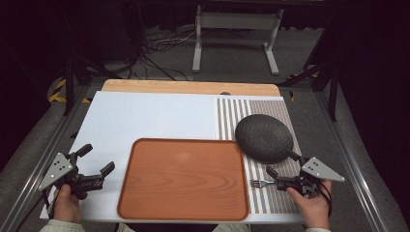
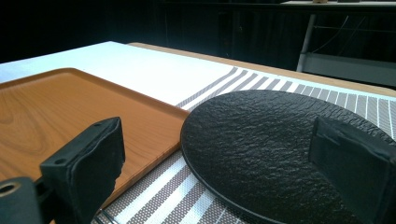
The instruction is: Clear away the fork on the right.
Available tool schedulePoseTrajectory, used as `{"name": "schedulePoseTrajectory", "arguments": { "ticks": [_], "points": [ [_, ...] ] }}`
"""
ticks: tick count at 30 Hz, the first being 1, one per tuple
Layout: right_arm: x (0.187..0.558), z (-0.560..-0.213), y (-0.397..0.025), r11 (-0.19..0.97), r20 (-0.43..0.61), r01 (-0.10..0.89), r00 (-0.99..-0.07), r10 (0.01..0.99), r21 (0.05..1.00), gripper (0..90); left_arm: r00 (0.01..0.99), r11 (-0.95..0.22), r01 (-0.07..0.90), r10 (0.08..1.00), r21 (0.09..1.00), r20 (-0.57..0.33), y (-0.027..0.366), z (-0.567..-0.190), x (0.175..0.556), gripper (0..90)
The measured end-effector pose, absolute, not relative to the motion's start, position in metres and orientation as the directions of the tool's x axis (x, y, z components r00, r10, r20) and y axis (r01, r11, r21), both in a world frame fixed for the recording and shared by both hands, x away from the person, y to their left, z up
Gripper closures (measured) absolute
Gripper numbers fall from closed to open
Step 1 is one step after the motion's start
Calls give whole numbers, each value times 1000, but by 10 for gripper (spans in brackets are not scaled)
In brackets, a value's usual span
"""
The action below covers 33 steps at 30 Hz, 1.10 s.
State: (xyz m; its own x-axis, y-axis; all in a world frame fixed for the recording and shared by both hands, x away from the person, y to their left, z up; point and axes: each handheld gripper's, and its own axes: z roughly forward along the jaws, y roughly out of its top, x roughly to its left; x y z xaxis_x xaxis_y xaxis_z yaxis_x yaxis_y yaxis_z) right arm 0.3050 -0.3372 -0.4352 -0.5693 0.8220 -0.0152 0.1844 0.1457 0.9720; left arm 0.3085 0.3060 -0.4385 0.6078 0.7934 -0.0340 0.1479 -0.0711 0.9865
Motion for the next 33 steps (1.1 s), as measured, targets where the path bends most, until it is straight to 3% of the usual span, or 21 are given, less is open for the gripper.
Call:
{"name": "schedulePoseTrajectory", "arguments": {
  "ticks": [22,33],
  "points": [
    [306,-435,-338,144,-6,195,-575,818,970,38,603,-65,150,797,987,-39,306,-439,309,2],
    [320,-413,-319,191,-14,215,-630,777,958,28,606,-70,149,795,986,-35,306,-438,309,2]
  ]
}}
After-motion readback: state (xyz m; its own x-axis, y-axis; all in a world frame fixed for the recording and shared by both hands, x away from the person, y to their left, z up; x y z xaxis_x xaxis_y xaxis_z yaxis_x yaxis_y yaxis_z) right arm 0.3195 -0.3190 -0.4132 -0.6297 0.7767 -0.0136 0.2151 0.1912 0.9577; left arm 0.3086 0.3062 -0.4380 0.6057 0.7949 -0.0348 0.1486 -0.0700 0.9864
